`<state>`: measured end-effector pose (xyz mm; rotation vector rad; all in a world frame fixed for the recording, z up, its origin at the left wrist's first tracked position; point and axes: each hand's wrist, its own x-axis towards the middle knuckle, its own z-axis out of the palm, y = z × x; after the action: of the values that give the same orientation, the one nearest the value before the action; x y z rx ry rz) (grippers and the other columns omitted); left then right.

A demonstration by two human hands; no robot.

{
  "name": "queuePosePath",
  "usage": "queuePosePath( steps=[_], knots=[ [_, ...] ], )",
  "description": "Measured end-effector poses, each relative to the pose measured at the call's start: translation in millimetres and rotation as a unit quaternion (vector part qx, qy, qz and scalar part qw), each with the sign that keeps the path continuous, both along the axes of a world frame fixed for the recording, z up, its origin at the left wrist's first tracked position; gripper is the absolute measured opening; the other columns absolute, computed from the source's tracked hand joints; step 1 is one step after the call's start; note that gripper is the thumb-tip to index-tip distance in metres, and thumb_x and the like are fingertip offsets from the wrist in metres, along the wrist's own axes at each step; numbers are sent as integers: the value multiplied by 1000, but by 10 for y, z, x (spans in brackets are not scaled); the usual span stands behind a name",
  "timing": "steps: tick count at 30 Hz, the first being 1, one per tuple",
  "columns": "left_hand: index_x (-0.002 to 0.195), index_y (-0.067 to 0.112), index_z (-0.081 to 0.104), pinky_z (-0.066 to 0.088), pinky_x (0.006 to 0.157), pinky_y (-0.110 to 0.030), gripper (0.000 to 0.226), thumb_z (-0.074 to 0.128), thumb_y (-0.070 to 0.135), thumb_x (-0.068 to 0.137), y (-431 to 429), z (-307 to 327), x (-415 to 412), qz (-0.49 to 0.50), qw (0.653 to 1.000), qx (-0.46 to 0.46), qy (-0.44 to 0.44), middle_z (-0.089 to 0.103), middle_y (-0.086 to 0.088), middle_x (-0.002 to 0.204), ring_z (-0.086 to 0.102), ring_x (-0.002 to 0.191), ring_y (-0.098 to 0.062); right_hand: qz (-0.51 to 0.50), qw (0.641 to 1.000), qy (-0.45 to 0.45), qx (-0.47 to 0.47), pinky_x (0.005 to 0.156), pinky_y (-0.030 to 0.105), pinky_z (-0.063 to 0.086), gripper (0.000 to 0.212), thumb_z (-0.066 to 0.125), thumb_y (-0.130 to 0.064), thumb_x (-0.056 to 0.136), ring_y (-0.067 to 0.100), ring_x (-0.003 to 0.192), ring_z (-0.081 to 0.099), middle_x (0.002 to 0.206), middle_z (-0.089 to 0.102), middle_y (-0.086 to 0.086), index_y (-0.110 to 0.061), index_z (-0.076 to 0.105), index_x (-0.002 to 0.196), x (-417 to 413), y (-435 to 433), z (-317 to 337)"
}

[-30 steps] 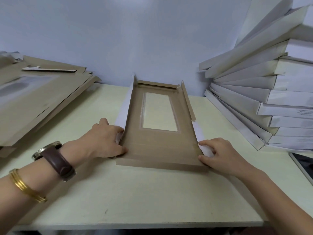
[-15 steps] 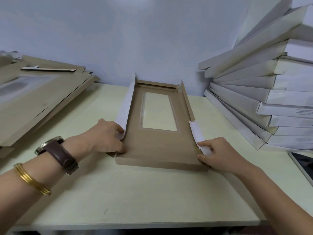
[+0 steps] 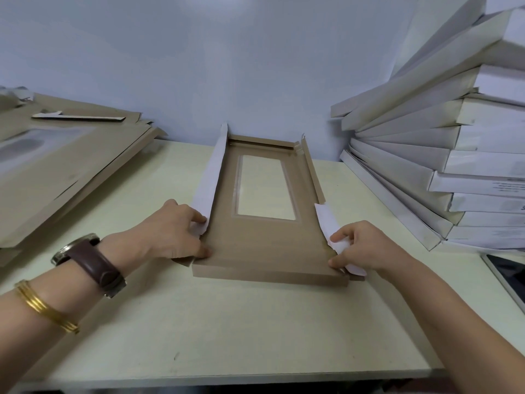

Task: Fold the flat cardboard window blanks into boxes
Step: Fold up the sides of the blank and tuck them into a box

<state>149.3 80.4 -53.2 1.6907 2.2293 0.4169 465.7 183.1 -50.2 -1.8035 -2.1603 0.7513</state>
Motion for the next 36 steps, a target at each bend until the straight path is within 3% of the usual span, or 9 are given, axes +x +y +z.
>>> queuePosePath(
  steps=[3,6,8,13,22,29,32,36],
  knots=[
    [131,24,57,47,66,-23,68,77,36,68,6,5,6,5,1000,-6,2,45,-5,105,62,81,-17,-1,1000,1,-13,82,30,47,61,90,-12,60,24,105,55,113,55,6,-14,65,115,-13,23,25],
    [98,27,66,47,64,-25,34,75,38,67,9,10,3,-8,1000,-15,12,43,-3,94,59,86,-21,-3,1000,9,-22,84,31,48,60,91,-11,57,24,104,56,111,56,6,-13,65,112,-13,41,38],
    [80,28,61,49,69,-28,21,73,39,68,-2,16,12,-15,999,-21,19,40,-2,89,56,97,-25,-9,999,19,-31,82,30,48,59,92,-11,56,25,103,56,108,56,5,-13,66,109,-11,48,41],
    [100,23,64,52,83,-34,36,72,40,69,-9,11,24,-21,999,-26,35,37,0,92,56,107,-30,-16,999,33,-37,76,29,45,59,93,-9,54,25,99,54,105,54,5,-15,66,105,-16,65,22],
    [89,18,63,55,77,-38,28,72,34,68,-16,31,55,-23,999,-23,26,34,-2,91,54,108,-31,-24,999,30,-23,82,31,47,63,95,-11,51,26,105,54,118,53,9,-14,66,107,-31,78,20],
    [102,18,64,55,78,-37,37,72,34,69,-15,41,59,-23,999,-19,30,31,1,91,54,110,-30,-24,1000,2,7,85,33,48,72,94,-16,52,26,111,51,126,51,10,-17,63,117,-29,30,49],
    [103,17,65,56,79,-37,39,72,35,69,-5,23,57,-19,999,-22,32,29,3,94,57,107,-30,-13,1000,11,16,75,29,50,72,93,-14,55,24,100,59,119,55,9,-16,63,119,-47,-9,58],
    [91,9,67,54,71,-28,30,72,31,72,4,-13,45,-34,999,-4,32,20,2,115,62,101,-25,13,999,39,21,55,33,59,67,89,-7,59,20,66,68,93,57,2,-11,61,120,-66,-54,33]
  ],
)
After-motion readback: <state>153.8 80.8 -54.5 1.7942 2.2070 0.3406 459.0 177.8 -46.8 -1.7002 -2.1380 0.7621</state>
